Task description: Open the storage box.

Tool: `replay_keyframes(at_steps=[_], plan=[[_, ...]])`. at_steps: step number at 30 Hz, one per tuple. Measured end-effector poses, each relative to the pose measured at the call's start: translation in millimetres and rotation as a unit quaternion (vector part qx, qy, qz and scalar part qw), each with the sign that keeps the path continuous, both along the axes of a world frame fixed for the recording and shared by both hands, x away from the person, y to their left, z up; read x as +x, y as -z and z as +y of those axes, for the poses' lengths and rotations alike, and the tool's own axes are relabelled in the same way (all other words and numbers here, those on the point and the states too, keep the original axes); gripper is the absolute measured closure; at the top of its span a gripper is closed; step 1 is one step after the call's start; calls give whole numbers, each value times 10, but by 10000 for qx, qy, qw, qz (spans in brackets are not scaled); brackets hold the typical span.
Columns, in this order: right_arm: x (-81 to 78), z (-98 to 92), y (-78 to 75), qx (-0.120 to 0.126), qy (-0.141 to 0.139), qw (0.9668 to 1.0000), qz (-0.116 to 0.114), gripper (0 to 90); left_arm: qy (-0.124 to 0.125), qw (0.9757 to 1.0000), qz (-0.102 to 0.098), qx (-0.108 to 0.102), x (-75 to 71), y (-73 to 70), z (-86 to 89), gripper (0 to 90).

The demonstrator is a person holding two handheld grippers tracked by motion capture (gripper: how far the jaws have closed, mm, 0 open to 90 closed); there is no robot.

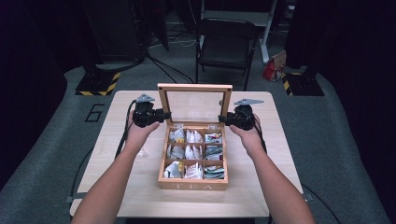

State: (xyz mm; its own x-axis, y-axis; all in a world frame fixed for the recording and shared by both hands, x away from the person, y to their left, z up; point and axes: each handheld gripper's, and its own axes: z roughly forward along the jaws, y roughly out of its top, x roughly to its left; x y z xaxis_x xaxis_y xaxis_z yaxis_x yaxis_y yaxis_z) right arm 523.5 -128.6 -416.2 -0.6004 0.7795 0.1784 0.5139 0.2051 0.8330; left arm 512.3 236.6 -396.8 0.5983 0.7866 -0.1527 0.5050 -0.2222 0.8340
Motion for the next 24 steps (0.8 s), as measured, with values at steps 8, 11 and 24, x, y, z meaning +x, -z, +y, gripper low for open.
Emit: replay_keyframes(at_steps=[8,11,24], plan=[[23,13,-12,-55,57,10000,33,606,31,10000,-17,36,-62,-11,10,551],[45,17,-6,-46,83,10000,11,614,80,10000,-29,35,-96,-23,15,544],[142,41,15,-98,210,9997,80,624,137,9999,-46,-42,-177,-15,72,541]])
